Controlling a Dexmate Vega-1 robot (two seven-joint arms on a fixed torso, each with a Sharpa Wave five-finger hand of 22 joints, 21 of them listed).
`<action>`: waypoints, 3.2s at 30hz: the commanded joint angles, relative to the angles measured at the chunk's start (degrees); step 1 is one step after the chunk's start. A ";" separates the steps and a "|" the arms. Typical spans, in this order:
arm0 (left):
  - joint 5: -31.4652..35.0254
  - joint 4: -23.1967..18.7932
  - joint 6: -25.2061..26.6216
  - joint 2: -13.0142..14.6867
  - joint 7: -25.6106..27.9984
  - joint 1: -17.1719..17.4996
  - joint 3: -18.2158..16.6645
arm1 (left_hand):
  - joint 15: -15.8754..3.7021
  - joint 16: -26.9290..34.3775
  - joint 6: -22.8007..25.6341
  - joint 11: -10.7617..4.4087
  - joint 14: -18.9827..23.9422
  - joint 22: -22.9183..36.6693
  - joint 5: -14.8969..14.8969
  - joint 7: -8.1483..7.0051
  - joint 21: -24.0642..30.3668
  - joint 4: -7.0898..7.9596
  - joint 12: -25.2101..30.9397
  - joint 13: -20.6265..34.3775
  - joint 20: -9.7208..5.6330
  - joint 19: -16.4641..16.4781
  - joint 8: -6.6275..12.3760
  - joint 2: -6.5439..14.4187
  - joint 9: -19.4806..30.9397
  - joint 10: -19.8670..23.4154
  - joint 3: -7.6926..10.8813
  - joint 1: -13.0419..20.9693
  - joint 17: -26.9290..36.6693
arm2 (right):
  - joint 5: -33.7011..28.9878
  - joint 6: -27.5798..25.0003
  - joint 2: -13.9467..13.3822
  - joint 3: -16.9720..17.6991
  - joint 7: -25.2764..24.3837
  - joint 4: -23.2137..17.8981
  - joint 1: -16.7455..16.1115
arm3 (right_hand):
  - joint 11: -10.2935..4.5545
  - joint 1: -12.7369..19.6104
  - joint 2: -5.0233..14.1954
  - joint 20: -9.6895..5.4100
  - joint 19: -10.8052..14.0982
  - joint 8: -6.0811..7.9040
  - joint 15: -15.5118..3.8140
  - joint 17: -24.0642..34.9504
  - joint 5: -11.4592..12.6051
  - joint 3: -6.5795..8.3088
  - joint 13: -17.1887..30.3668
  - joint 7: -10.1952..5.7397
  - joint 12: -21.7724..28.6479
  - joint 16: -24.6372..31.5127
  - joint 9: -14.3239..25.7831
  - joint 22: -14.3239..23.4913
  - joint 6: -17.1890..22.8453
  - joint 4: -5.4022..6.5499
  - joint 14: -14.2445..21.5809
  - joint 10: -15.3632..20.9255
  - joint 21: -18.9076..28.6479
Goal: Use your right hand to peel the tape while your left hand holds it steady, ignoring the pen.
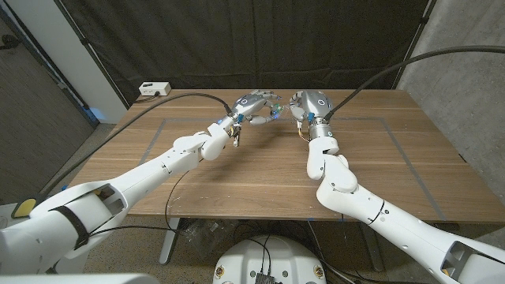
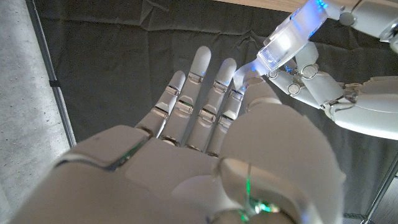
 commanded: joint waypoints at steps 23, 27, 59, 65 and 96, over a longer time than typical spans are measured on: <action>4.28 -2.17 3.54 0.44 6.97 2.32 -0.30 | -4.66 -1.22 5.02 0.68 -2.03 0.07 0.58 0.40 0.33 0.06 -1.53 0.14 0.10 -0.68 1.74 2.01 1.00 -3.67 -1.00 2.29 0.38 | -1.59 2.88 3.48 2.85 -11.65 3.03 -4.15 | -0.30 3.43 3.21 -5.46 -3.71 4.34 -7.59 9.55 -0.05 -2.99 9.00 1.63 5.96 4.65 4.89 5.50 5.78 1.95 3.00 3.42 7.93; 4.75 -2.55 3.85 0.71 7.45 2.47 -0.13 | -4.12 -1.46 5.37 1.44 -2.87 0.07 0.67 -0.56 0.30 0.17 -1.84 0.18 0.22 -0.92 1.67 1.89 0.71 -5.16 -1.32 2.13 0.46 | -1.84 3.00 4.62 3.12 -14.71 4.31 -4.55 | -0.44 3.46 3.46 -5.75 -4.59 5.09 -7.62 12.05 0.35 -3.63 11.22 1.66 6.88 5.72 6.60 6.44 5.10 2.35 2.72 2.82 9.32; 7.35 -3.33 4.02 2.12 -0.51 0.09 1.84 | 0.06 -2.36 4.88 2.30 -9.60 0.26 2.36 -2.56 -0.64 0.95 -1.93 0.44 1.05 -4.49 1.80 2.13 1.69 -12.17 -3.18 1.70 1.18 | 1.69 8.37 11.69 5.44 -36.55 15.30 -4.45 | -1.39 2.86 3.76 -7.06 -6.19 7.65 -7.51 18.93 2.14 -5.11 18.52 1.53 9.88 6.80 11.78 9.02 3.72 4.19 2.14 1.79 14.60; 7.43 -2.36 3.94 1.58 0.44 -0.24 2.02 | 0.00 -2.18 4.87 2.15 -9.53 0.28 2.53 -2.38 -0.59 0.96 -1.76 0.45 1.03 -4.46 1.86 2.10 1.77 -12.14 -3.33 1.72 1.22 | 2.16 7.92 11.35 5.10 -36.07 15.44 -4.00 | -1.43 2.82 3.75 -7.02 -6.24 8.00 -7.50 19.66 2.33 -5.22 19.20 1.56 10.10 6.75 12.33 9.26 3.73 4.39 2.22 1.85 15.38; 5.25 1.43 8.40 -2.31 21.69 4.10 0.14 | -2.15 -0.61 5.14 1.66 -7.17 0.31 3.27 -1.21 0.22 1.04 0.13 0.49 0.15 -3.08 2.14 2.46 1.84 -8.64 -4.24 2.18 1.40 | 2.11 4.29 7.55 3.97 -28.64 9.81 -5.19 | 0.16 8.47 2.76 -2.34 -8.09 -3.99 -7.83 6.07 0.19 -2.00 2.59 -0.05 -7.24 -10.28 1.81 5.64 -8.79 0.86 -0.30 -6.74 26.65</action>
